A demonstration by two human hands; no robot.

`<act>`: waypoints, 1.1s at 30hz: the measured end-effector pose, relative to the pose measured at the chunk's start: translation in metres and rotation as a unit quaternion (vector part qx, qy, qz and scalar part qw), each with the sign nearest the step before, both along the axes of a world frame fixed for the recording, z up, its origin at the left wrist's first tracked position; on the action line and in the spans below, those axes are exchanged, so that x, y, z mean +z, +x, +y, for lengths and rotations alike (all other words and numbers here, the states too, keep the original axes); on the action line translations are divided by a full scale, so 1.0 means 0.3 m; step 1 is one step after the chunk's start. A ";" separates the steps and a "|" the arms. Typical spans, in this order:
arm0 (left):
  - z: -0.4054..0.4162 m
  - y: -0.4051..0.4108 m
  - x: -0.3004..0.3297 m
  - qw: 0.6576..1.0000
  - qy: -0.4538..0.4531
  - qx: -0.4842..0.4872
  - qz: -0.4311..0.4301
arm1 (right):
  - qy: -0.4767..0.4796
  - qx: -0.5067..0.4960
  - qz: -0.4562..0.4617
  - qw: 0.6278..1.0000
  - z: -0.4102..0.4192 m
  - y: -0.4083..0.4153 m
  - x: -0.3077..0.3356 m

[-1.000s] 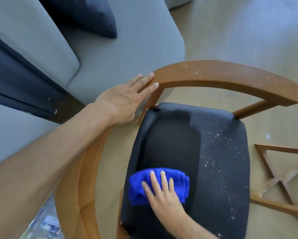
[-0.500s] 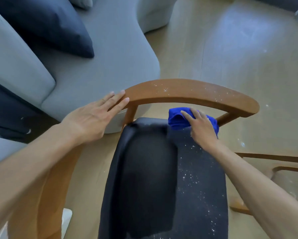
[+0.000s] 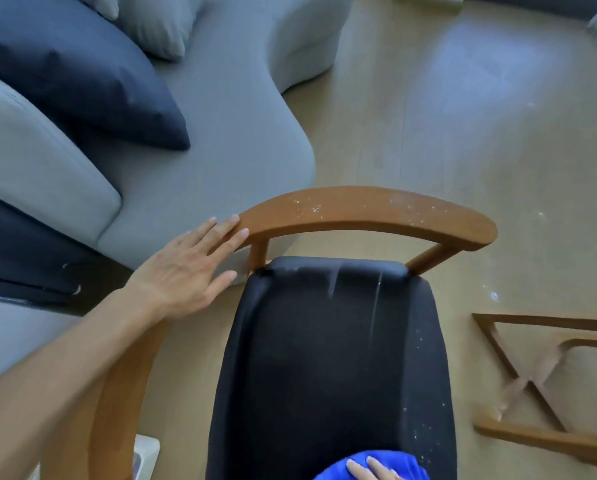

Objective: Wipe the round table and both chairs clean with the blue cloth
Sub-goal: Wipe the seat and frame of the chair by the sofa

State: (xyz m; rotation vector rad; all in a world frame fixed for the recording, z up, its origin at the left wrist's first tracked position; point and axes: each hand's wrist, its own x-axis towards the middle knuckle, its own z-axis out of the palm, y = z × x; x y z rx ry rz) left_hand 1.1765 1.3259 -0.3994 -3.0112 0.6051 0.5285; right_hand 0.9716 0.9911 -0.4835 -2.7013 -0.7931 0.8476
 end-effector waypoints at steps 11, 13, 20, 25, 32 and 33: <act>-0.006 0.026 0.007 1.000 0.020 0.002 -0.014 | -0.126 -0.192 -0.185 0.956 -0.173 0.790 -0.060; -0.008 0.028 -0.002 1.000 0.008 -0.002 -0.016 | -0.164 -0.200 -0.171 0.951 -0.142 0.738 -0.115; -0.019 0.019 -0.026 0.999 0.036 -0.008 -0.008 | -0.089 -0.045 -0.145 0.984 -0.063 -0.046 -0.085; -0.039 0.014 -0.008 0.998 0.059 -0.013 0.009 | -0.078 0.031 0.055 0.995 -0.085 -0.002 0.071; -0.037 0.022 -0.004 0.999 0.041 -0.015 -0.003 | -0.073 -0.124 -0.199 0.969 0.067 0.750 -0.012; -0.036 0.022 -0.007 0.999 0.037 -0.014 -0.003 | -0.096 -0.147 -0.224 0.959 0.112 0.830 -0.035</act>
